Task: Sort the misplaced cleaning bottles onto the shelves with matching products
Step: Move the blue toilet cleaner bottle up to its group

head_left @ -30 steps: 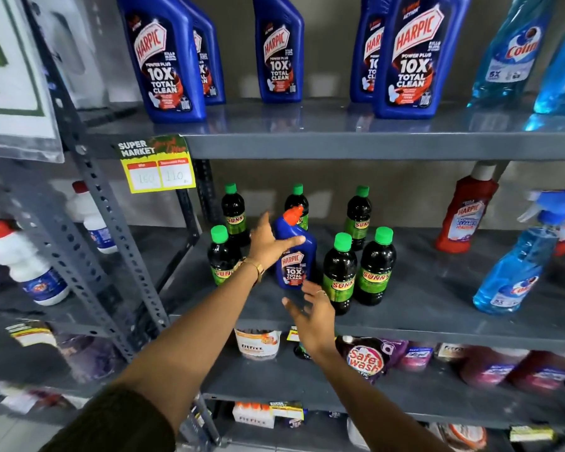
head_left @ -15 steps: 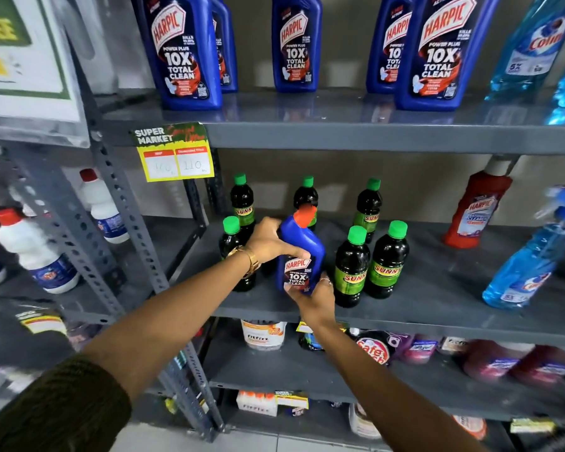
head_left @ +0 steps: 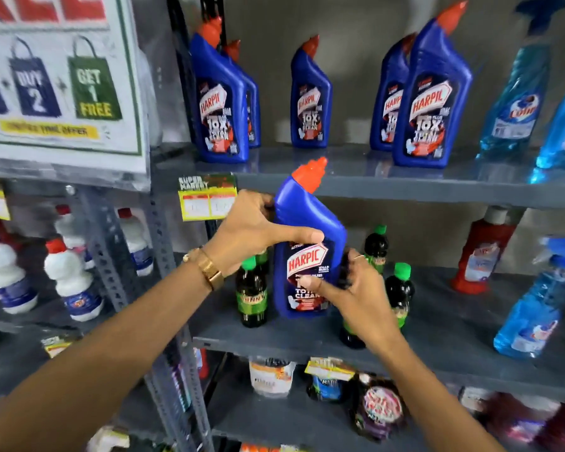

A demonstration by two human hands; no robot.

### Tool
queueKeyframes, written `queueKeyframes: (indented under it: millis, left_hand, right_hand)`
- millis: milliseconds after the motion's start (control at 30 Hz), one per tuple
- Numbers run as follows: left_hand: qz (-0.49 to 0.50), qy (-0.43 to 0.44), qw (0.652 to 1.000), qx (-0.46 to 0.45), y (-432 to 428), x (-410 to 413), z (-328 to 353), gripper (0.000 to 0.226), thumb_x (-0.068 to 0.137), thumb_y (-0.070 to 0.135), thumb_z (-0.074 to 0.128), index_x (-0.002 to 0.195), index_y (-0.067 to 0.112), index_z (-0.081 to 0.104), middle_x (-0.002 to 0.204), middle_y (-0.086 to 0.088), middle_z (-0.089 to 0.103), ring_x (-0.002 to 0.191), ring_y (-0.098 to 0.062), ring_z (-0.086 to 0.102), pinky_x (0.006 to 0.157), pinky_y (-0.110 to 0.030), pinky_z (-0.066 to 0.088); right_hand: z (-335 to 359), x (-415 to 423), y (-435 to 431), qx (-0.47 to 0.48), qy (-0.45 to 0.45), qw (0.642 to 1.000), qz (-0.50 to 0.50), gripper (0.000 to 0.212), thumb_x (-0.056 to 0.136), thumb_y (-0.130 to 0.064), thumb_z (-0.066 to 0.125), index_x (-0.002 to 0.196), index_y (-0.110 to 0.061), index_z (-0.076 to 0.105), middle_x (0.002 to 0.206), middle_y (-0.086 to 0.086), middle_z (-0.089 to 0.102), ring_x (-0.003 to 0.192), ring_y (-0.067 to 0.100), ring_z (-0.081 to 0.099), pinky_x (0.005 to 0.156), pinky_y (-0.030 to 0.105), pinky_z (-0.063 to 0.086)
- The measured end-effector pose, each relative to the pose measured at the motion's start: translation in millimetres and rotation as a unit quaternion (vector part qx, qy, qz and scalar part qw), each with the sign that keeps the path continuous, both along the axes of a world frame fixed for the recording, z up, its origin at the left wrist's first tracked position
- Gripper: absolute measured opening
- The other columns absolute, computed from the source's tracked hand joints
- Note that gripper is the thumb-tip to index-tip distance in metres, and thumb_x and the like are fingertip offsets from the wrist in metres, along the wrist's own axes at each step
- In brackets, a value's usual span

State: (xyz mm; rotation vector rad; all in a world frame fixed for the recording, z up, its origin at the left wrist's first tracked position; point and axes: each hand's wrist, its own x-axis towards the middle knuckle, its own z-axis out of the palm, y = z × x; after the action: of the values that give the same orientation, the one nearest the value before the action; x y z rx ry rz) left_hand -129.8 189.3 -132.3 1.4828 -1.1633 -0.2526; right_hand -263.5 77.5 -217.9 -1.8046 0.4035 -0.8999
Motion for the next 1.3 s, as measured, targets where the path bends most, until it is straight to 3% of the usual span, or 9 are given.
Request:
queueKeyframes:
  millis: [133, 267, 433, 600, 700, 767, 933, 1033, 1300]
  left_hand:
    - [-0.016, -0.008, 0.997, -0.08, 4.1, -11.3, 69.5, 0.04, 0.054, 0.027, 0.089, 0.089, 0.011, 0.078, 0.087, -0.001, 0.08, 0.081, -0.013, 0.074, 0.081, -0.029, 0.06]
    - [-0.008, -0.01, 0.99, -0.137, -12.1, -6.7, 128.1, 0.024, 0.07, 0.022, 0.084, 0.091, 0.014, 0.075, 0.081, 0.005, 0.078, 0.074, -0.008, 0.071, 0.069, -0.024, 0.057]
    - [0.012, 0.01, 0.984, -0.18, -56.0, 24.5, 168.2, 0.038, 0.072, 0.029, 0.085, 0.102, 0.01, 0.072, 0.095, -0.003, 0.078, 0.082, -0.014, 0.072, 0.073, -0.03, 0.059]
    - [0.032, -0.01, 0.987, -0.157, -98.9, 61.1, 171.3, 0.045, 0.075, 0.028, 0.083, 0.109, 0.003, 0.068, 0.106, -0.011, 0.076, 0.088, -0.018, 0.072, 0.078, -0.028, 0.059]
    - [0.013, -0.001, 0.99, -0.139, -116.9, 77.6, 163.3, 0.03, 0.079, 0.021, 0.08, 0.102, 0.008, 0.067, 0.1, -0.008, 0.074, 0.086, -0.017, 0.071, 0.078, -0.027, 0.058]
    - [-0.01, 0.006, 0.991, -0.132, -126.8, 86.2, 157.2, 0.017, 0.083, 0.016, 0.075, 0.097, 0.013, 0.066, 0.096, -0.004, 0.072, 0.085, -0.015, 0.069, 0.078, -0.027, 0.057]
    - [-0.032, 0.051, 0.99, -0.131, -141.3, 96.9, 140.0, 0.029, 0.092, 0.011, 0.064, 0.118, -0.001, 0.06, 0.107, -0.013, 0.069, 0.093, -0.021, 0.067, 0.085, -0.032, 0.057]
    - [-0.018, 0.085, 0.987, -0.138, -144.2, 99.3, 136.0, 0.034, 0.093, 0.013, 0.062, 0.122, -0.005, 0.056, 0.11, -0.017, 0.066, 0.096, -0.026, 0.065, 0.088, -0.036, 0.055]
    - [0.013, 0.097, 0.988, -0.121, -141.0, 96.1, 134.7, 0.031, 0.092, 0.016, 0.065, 0.117, 0.001, 0.057, 0.116, -0.022, 0.066, 0.107, -0.035, 0.065, 0.098, -0.048, 0.053]
  right_hand:
    - [77.9, -16.0, 5.0, -0.069, -0.05, 0.996, 0.015, 0.045, 0.062, -0.041, 0.082, 0.099, -0.023, 0.063, 0.093, -0.007, 0.076, 0.085, 0.003, 0.072, 0.076, 0.029, 0.059]
    - [144.6, -1.9, -11.2, -0.115, -0.101, 0.988, 0.013, 0.053, 0.065, -0.044, 0.081, 0.106, -0.017, 0.062, 0.101, 0.001, 0.076, 0.093, 0.013, 0.073, 0.084, 0.042, 0.059]
    - [192.8, 41.1, -50.7, -0.108, -0.121, 0.987, -0.004, 0.062, 0.061, -0.046, 0.081, 0.107, -0.011, 0.06, 0.105, 0.006, 0.074, 0.095, 0.018, 0.072, 0.086, 0.043, 0.059]
    - [195.9, 89.3, -94.4, -0.068, -0.083, 0.994, -0.01, 0.071, 0.057, -0.048, 0.082, 0.11, -0.01, 0.058, 0.109, 0.008, 0.072, 0.098, 0.023, 0.07, 0.087, 0.046, 0.058]
    - [188.8, 106.3, -108.5, -0.05, -0.064, 0.996, -0.03, 0.057, 0.071, -0.03, 0.081, 0.114, -0.003, 0.054, 0.114, 0.012, 0.069, 0.099, 0.025, 0.068, 0.087, 0.043, 0.057]
    - [183.1, 112.5, -115.5, -0.068, -0.044, 0.995, -0.051, 0.056, 0.072, -0.03, 0.08, 0.113, -0.001, 0.054, 0.113, 0.013, 0.068, 0.099, 0.026, 0.068, 0.085, 0.04, 0.058]
    - [167.2, 123.8, -125.4, -0.103, -0.008, 0.993, -0.064, 0.059, 0.072, -0.035, 0.079, 0.115, -0.003, 0.055, 0.114, 0.012, 0.069, 0.098, 0.023, 0.068, 0.061, 0.013, 0.052]
    - [166.7, 127.4, -122.7, -0.105, -0.005, 0.992, -0.064, 0.057, 0.074, -0.031, 0.078, 0.116, -0.001, 0.053, 0.118, 0.015, 0.067, 0.102, 0.026, 0.067, 0.073, 0.025, 0.051]
    - [172.0, 129.5, -112.7, -0.084, 0.012, 0.993, -0.077, 0.054, 0.079, -0.021, 0.075, 0.119, 0.002, 0.047, 0.119, 0.014, 0.063, 0.108, 0.028, 0.062, 0.077, 0.026, 0.047]
